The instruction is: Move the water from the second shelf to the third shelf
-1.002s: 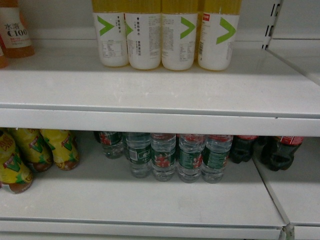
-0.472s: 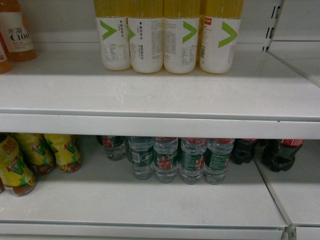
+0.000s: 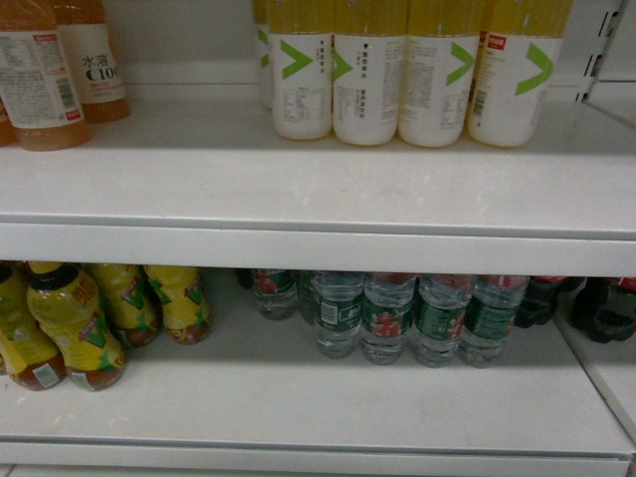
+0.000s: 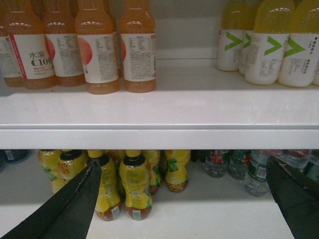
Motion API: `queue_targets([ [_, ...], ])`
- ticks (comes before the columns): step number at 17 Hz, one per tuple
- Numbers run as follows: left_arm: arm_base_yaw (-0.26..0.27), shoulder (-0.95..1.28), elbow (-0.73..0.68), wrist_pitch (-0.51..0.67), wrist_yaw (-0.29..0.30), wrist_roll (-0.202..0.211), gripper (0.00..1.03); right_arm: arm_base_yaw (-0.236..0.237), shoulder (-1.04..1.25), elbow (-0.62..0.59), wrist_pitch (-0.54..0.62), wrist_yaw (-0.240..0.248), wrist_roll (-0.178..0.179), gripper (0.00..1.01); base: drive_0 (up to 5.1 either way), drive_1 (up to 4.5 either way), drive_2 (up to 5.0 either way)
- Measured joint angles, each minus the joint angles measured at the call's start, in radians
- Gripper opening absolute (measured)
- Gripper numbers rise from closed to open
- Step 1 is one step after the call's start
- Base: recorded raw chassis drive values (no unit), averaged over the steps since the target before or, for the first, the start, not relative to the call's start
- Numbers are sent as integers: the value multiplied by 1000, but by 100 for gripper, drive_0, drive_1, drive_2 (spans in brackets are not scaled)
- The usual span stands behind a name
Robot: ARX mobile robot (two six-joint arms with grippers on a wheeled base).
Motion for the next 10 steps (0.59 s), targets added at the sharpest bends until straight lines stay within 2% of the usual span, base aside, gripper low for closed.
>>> queue_targets([
  [10,0,0,0,0,0,0,98,0,-2,0,3,-3,0,42,-436,219,219],
])
